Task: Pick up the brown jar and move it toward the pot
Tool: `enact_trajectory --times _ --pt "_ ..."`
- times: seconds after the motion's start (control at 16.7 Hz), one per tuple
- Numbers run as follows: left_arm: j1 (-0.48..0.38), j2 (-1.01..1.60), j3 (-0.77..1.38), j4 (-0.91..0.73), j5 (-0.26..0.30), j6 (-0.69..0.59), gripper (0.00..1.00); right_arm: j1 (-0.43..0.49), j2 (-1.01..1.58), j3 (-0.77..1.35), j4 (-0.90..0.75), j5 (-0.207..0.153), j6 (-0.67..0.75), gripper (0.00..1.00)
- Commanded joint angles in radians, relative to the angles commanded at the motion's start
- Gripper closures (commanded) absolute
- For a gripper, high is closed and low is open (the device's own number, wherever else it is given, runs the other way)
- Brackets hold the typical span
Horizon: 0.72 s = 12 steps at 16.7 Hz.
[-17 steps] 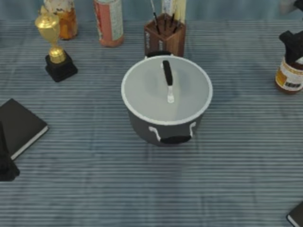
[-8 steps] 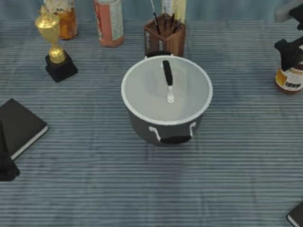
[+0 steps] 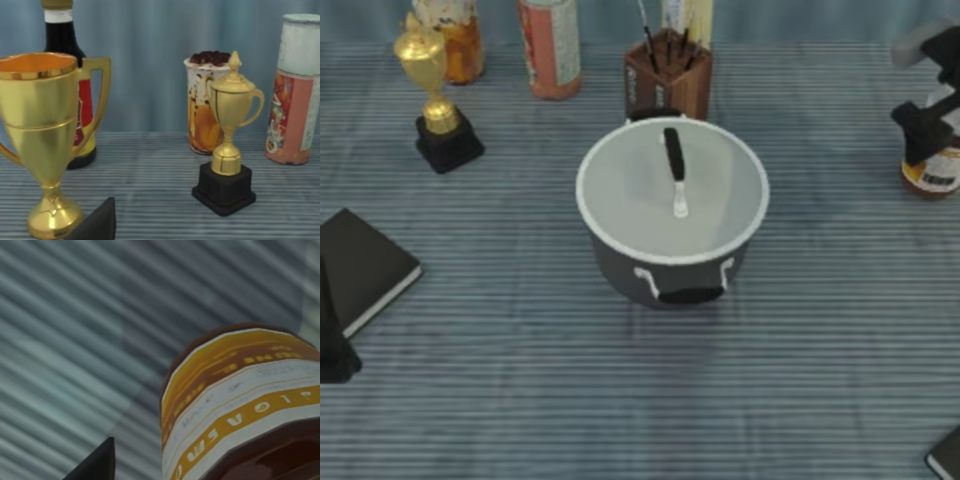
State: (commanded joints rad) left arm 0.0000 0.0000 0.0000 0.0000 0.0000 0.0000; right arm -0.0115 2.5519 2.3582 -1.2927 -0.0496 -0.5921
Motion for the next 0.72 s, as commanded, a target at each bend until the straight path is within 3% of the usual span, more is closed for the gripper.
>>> enact_trajectory --times 0.72 --pt "0.0 0.0 0.0 0.0 0.0 0.0 0.0 0.0 0.0 0.0 0.0 0.0 0.0 0.9"
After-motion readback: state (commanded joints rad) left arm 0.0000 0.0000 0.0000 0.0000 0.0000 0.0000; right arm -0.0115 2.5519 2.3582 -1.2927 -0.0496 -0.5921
